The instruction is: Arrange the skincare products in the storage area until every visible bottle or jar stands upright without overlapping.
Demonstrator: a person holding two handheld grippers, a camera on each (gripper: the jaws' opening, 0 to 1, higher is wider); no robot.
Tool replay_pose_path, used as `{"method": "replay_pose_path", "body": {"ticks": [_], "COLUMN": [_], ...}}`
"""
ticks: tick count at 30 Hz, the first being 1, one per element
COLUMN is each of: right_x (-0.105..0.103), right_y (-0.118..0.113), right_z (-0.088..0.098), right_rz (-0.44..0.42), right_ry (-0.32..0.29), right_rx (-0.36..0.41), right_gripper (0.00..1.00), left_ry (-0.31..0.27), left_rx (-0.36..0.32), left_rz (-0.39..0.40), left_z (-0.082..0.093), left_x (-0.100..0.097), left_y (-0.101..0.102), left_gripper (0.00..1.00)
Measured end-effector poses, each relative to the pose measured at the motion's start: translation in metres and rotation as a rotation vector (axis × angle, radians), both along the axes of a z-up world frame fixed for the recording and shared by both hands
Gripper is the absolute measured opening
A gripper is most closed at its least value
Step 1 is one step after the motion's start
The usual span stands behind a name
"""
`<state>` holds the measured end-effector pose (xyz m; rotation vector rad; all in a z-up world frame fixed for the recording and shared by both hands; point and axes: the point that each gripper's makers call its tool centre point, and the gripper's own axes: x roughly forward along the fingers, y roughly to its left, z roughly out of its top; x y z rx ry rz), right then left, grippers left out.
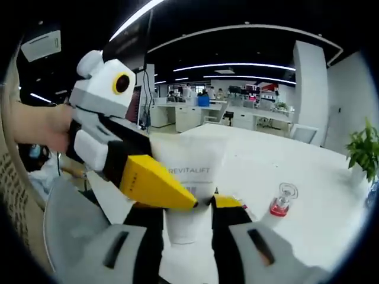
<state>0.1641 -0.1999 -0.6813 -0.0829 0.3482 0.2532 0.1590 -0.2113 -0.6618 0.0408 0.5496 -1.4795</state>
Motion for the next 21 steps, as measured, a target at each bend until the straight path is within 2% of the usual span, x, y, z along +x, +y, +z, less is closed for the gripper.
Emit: {"method": "replay_pose_path", "body": {"ticks": [2, 3, 8, 11, 13, 17, 18, 21], "right_x": [-0.002, -0.001, -0.001, 0.000, 0.001, -0.001, -0.002, -0.005], "right_y": [-0.002, -0.003, -0.008, -0.010, -0.013, -0.018, -0.018, -0.014], "right_z": [-0.003, -0.005, -0.008, -0.009, -0.009, -0.008, -0.006, -0.001], "right_rz": [-0.012, -0.019, -0.055, -0.080, -0.098, -0.113, -0.102, -0.051], "right_ry": [0.014, 0.017, 0.033, 0.042, 0.050, 0.048, 0.039, 0.011], "right_rx": [-0.006, -0.025, -0.058, -0.073, -0.071, -0.064, -0.063, -0.006], "right_gripper": [0.30, 0.30, 0.30, 0.30, 0.30, 0.31, 0.31, 0.32], "left_ry": [-0.050, -0.042, -0.115, -0.180, -0.199, -0.147, -0.100, -0.067], "left_rx": [0.032, 0.025, 0.045, 0.078, 0.083, 0.069, 0.062, 0.057], "left_rz": [-0.014, -0.010, -0.001, 0.017, 0.029, 0.068, 0.047, -0.004], "left_z": [-0.003, -0.002, 0.000, -0.002, -0.003, -0.002, 0.000, 0.003], "left_x": [-0.002, -0.003, -0.003, -0.002, -0.002, 0.004, 0.001, 0.002], "left_y": [-0.001, -0.003, -0.008, -0.012, -0.014, -0.014, -0.014, -0.012], "left_gripper": [0.31, 0.29, 0.14, 0.12, 0.11, 0.06, 0.06, 0.05]}}
